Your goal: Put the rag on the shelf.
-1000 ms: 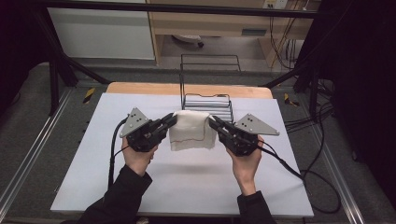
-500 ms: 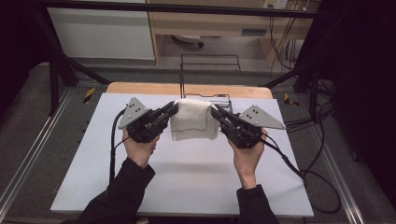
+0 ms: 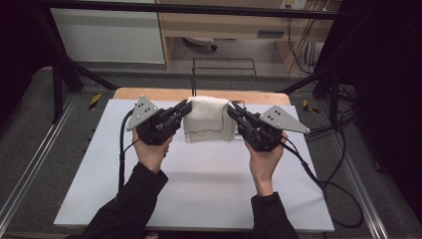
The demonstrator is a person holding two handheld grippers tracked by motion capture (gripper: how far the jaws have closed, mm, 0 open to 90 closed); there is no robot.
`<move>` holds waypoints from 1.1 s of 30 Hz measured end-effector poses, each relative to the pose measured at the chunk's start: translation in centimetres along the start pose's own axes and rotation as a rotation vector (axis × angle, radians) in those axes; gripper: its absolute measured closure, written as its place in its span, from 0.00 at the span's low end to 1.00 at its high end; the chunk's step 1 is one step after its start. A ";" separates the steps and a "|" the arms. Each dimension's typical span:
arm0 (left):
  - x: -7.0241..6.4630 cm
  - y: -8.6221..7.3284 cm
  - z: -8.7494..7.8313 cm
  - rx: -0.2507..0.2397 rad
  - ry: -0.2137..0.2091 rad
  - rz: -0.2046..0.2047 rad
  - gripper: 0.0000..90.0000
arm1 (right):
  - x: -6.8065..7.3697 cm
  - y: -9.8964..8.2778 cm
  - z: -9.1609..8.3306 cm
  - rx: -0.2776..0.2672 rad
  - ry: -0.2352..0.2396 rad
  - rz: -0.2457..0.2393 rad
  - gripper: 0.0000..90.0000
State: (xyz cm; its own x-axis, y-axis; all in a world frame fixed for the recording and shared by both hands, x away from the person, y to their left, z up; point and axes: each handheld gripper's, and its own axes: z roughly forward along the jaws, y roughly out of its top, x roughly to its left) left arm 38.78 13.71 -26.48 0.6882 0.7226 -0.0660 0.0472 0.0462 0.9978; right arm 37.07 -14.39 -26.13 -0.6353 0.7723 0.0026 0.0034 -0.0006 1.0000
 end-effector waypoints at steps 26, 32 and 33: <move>0.7 3.7 2.9 -0.020 0.023 0.037 0.92 | -2.1 3.8 1.8 -0.034 -0.055 -0.021 0.92; 1.2 4.7 3.9 -0.022 0.032 0.041 0.92 | -2.9 4.6 2.7 -0.039 -0.067 -0.021 0.93; 1.3 4.8 4.0 -0.024 0.033 0.043 0.92 | -3.0 4.8 2.8 -0.043 -0.068 -0.021 0.93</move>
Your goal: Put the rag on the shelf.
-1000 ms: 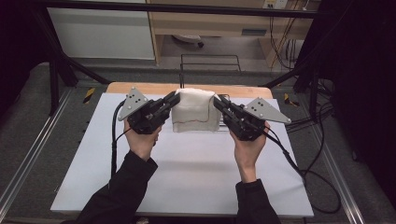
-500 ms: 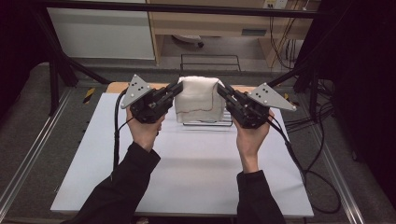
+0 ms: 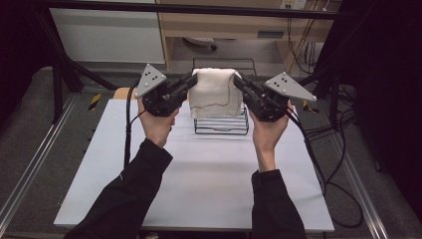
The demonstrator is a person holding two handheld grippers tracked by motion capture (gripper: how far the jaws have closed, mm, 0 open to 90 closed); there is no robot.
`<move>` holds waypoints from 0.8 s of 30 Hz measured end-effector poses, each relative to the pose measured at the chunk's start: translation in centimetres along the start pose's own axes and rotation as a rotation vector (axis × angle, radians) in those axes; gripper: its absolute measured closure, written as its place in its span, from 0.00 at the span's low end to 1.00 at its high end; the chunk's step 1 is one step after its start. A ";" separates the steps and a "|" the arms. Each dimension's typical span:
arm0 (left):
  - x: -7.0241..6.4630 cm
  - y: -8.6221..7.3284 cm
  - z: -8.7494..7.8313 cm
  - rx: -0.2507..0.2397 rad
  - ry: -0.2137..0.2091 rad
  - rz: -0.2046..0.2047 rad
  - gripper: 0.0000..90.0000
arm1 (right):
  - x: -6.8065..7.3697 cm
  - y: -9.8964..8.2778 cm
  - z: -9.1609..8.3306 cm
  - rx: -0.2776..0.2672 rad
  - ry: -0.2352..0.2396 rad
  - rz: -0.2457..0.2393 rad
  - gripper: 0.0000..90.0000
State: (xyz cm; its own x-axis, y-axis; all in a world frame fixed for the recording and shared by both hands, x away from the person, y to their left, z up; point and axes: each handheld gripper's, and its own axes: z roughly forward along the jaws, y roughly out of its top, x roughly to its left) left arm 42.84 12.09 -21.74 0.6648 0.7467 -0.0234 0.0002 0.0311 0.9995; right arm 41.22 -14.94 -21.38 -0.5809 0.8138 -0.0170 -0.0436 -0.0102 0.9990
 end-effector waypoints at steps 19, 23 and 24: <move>1.2 2.9 2.6 -0.008 0.020 0.020 0.92 | -1.8 2.5 2.1 -0.020 -0.030 -0.011 0.93; 1.5 3.6 3.3 -0.009 0.024 0.017 0.92 | -2.2 3.1 2.5 -0.021 -0.035 -0.015 0.93; 1.6 3.7 3.5 -0.009 0.026 0.016 0.92 | -2.2 3.2 2.6 -0.022 -0.039 -0.015 0.93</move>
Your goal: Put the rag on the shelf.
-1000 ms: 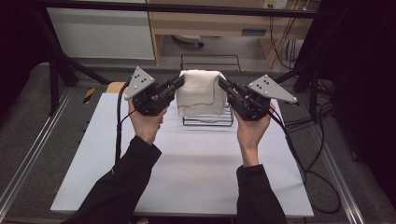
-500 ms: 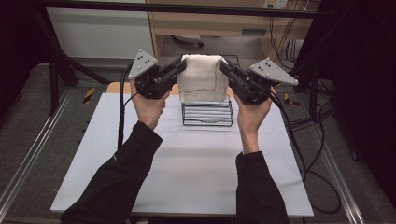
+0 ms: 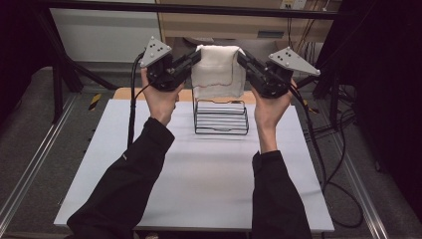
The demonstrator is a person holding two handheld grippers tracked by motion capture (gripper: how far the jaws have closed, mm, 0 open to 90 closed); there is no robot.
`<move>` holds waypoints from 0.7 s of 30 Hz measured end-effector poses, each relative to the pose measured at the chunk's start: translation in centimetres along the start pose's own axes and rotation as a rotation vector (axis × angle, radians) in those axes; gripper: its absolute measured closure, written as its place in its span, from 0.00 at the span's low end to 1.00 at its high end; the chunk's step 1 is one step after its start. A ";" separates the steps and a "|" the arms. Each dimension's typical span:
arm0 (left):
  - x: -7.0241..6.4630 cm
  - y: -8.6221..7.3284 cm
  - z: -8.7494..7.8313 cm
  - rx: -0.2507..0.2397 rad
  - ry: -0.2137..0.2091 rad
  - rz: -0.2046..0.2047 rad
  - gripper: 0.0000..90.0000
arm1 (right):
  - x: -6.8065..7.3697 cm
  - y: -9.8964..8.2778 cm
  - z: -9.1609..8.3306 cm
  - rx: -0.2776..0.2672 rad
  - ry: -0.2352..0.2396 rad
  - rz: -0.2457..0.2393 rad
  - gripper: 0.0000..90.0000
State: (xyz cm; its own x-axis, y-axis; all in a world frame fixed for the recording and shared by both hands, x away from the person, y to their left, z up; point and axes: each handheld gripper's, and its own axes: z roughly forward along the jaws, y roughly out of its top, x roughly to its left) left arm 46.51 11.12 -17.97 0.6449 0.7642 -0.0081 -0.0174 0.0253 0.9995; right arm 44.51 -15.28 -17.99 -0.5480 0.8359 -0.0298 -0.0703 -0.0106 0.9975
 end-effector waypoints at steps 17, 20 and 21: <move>1.4 1.7 2.5 0.002 0.023 -0.010 0.92 | -1.5 1.6 2.5 -0.002 -0.009 0.006 0.92; 1.5 1.9 2.9 -0.007 0.023 -0.012 0.92 | -1.8 1.7 2.9 -0.005 -0.016 0.009 0.92; 1.6 2.0 3.0 -0.003 0.025 -0.009 0.92 | -1.9 1.7 3.0 -0.005 -0.017 0.008 0.92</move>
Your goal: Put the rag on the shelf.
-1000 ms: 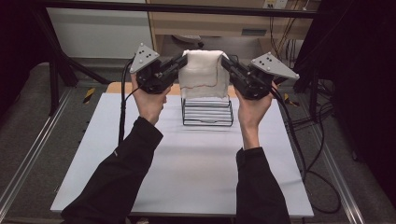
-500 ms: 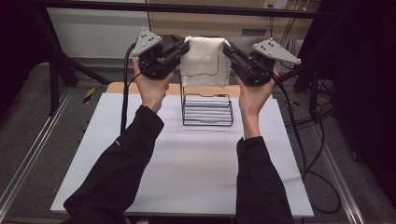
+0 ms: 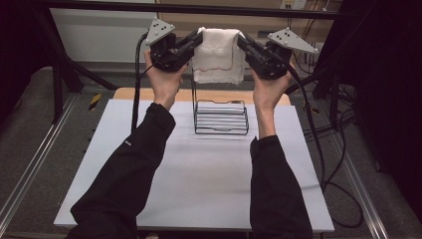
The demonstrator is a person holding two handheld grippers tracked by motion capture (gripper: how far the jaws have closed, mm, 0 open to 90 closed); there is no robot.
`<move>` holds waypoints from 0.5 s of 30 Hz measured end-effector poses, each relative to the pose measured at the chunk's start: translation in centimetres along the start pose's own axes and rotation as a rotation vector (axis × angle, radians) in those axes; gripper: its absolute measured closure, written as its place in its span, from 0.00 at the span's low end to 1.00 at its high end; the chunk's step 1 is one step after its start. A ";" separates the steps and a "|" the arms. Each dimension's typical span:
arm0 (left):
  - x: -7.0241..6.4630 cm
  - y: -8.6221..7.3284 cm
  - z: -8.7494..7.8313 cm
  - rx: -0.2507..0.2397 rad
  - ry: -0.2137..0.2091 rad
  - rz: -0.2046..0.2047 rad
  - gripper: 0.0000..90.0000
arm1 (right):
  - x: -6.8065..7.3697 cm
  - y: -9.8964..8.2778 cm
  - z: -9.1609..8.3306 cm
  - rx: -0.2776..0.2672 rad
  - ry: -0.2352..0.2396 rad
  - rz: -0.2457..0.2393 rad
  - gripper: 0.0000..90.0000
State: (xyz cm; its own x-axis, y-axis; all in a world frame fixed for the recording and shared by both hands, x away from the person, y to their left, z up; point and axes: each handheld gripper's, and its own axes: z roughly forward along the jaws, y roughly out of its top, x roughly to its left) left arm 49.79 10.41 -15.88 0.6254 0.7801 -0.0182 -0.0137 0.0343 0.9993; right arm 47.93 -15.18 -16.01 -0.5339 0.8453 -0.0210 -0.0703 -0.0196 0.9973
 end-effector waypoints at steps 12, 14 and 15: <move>0.9 0.4 1.7 0.002 0.008 -0.007 0.92 | -1.1 0.3 1.3 0.008 -0.007 0.010 0.92; 1.1 0.4 1.9 0.004 0.010 -0.008 0.92 | -1.2 0.4 1.5 0.007 -0.008 0.006 0.92; 1.2 0.3 2.1 0.006 0.011 -0.011 0.92 | -1.3 0.4 1.6 0.009 -0.007 0.008 0.92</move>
State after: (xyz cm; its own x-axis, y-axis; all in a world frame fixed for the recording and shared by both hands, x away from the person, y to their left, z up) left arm 52.16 10.03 -15.54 0.6170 0.7864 -0.0299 -0.0022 0.0398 0.9992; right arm 49.93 -15.41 -15.45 -0.5287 0.8487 -0.0126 -0.0586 -0.0216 0.9980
